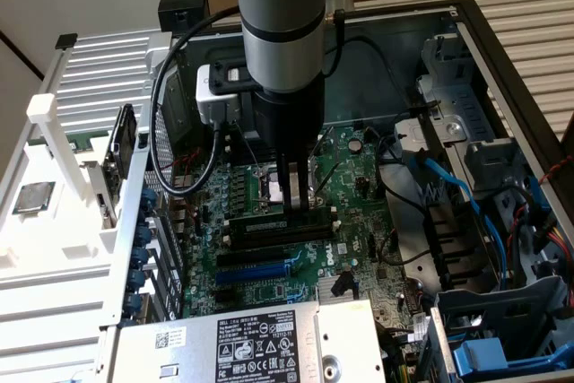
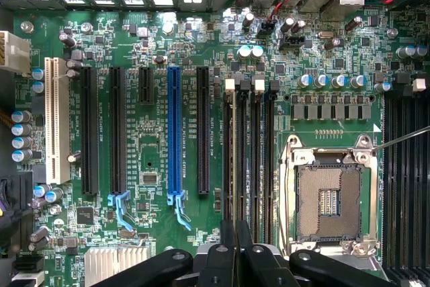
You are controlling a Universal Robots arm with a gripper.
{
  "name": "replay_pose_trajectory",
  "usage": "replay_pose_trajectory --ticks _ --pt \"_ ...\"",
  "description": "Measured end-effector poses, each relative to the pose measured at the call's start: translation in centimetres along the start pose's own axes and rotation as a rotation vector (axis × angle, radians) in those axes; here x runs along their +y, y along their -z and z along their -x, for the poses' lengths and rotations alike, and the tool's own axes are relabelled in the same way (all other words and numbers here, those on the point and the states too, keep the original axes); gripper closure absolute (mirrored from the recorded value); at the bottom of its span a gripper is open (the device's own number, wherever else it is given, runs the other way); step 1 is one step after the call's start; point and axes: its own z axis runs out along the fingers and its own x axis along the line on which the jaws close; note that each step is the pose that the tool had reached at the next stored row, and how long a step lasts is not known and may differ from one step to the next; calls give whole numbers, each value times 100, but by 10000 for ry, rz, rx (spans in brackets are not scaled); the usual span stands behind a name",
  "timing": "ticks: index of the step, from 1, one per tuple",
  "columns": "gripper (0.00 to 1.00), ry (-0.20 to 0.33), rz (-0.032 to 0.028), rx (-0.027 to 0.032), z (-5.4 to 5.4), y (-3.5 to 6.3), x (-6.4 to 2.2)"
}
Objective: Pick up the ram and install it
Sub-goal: 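Insert the ram into the slot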
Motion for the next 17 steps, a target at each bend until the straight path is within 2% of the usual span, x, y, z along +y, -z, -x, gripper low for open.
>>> replay_pose_trajectory --ticks 17 --pt "88 0 1 1 -13 -14 0"
